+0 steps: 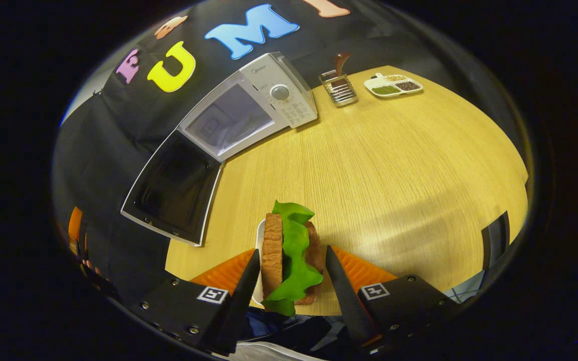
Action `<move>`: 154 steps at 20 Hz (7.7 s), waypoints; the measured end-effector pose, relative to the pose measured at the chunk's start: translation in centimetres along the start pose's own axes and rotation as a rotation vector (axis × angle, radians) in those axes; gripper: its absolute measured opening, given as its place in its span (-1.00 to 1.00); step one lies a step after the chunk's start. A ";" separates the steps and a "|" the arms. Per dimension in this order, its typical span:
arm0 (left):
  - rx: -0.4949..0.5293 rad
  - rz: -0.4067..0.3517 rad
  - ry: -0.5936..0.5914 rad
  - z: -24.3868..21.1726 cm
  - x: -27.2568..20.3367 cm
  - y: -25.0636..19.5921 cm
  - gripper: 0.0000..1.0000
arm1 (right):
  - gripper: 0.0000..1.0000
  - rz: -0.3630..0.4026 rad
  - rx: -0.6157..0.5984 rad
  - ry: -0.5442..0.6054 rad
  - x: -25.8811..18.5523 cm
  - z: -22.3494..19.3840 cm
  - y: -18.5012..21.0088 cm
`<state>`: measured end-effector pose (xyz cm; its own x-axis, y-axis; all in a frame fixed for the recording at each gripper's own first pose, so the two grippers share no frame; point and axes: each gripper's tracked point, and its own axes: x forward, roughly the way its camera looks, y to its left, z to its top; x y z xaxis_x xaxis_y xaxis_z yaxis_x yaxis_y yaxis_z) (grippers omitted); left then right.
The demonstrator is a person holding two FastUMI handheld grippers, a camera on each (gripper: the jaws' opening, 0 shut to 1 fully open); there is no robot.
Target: Open the microwave oven with the left hand, put the food in, and close the microwave oven.
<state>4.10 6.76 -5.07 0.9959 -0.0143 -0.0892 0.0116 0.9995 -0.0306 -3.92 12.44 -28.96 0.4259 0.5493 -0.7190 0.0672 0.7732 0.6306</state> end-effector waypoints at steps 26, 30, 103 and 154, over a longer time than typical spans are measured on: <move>-0.054 0.015 -0.005 -1.1 8.9 6.7 0.92 | -0.26 0.176 0.055 -0.256 3.5 13.2 14.4; -0.052 0.043 -0.002 -1.5 11.0 10.1 0.90 | -0.26 0.174 0.095 -0.294 6.7 15.2 16.3; -0.035 -0.021 0.284 -16.6 13.3 7.6 -0.48 | 0.95 -0.187 -0.484 -0.965 -8.0 24.7 16.5; 0.018 -0.598 0.294 -17.0 28.5 -25.4 -0.84 | 0.96 -0.459 -0.404 -0.946 -15.2 22.6 6.4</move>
<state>30.65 -19.50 -23.75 0.7513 -0.5716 -0.3299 0.5586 0.8170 -0.1432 10.40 1.83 -7.38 0.9604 -0.1424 -0.2395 0.1701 0.9804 0.0991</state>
